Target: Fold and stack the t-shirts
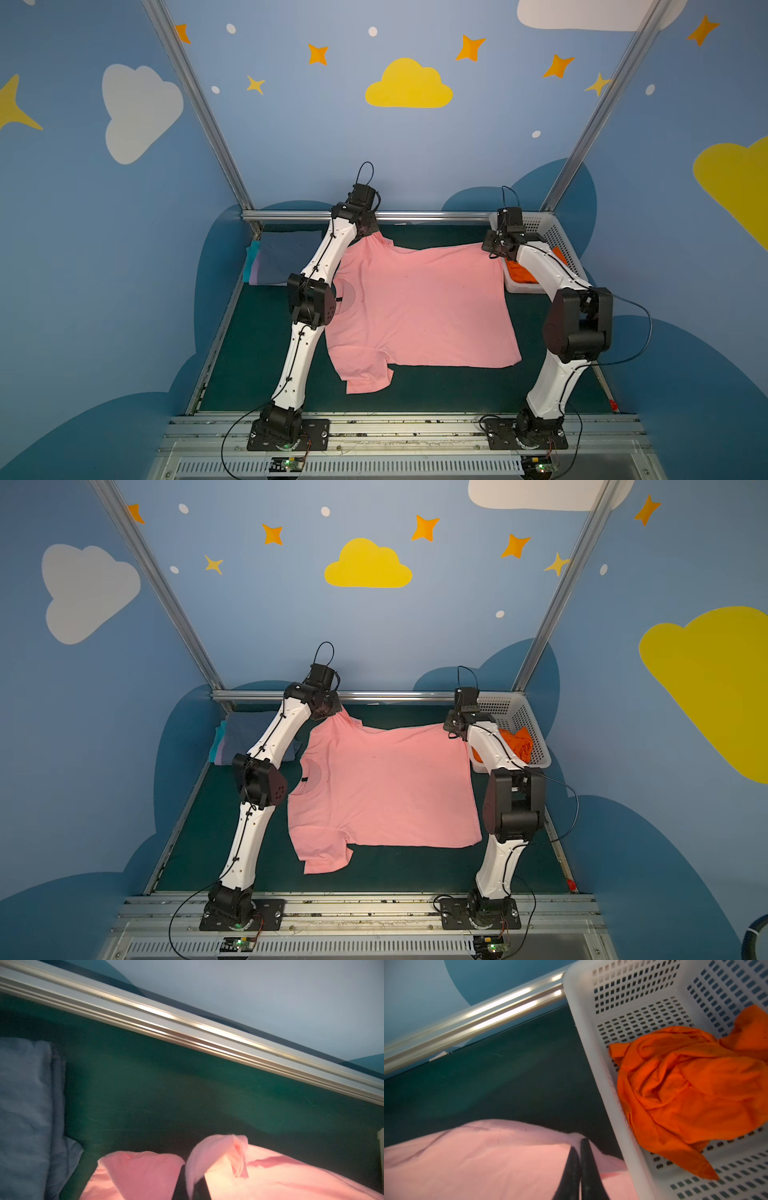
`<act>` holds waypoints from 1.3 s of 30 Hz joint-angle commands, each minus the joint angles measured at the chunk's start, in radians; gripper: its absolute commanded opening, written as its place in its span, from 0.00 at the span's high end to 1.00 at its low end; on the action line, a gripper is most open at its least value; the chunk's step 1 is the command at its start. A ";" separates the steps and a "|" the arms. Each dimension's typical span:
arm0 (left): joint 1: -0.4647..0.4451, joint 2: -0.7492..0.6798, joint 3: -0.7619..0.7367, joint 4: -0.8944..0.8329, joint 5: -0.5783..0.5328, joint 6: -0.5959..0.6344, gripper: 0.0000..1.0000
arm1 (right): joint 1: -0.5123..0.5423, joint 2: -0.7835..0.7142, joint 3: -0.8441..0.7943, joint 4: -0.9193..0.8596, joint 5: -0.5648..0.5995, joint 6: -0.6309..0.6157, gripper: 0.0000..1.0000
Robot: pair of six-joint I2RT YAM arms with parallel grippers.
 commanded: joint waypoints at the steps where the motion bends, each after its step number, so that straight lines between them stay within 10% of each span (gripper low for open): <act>1: 0.004 -0.007 0.015 -0.014 -0.026 0.023 0.96 | -0.007 0.031 0.066 -0.076 -0.012 -0.018 1.00; 8: 0.018 -0.071 -0.079 -0.086 -0.078 0.008 0.96 | -0.022 -0.013 -0.006 -0.059 -0.008 -0.010 1.00; 21: 0.037 -0.486 -0.937 0.247 -0.071 -0.117 0.96 | -0.090 -0.197 -0.270 -0.019 -0.068 0.021 1.00; 31: 0.038 -0.489 -1.111 0.297 -0.032 -0.150 0.96 | -0.104 -0.204 -0.328 -0.070 -0.227 0.050 0.99; 39: 0.037 -0.543 -1.191 0.272 -0.016 -0.171 0.81 | -0.116 -0.251 -0.358 -0.088 -0.250 0.081 0.64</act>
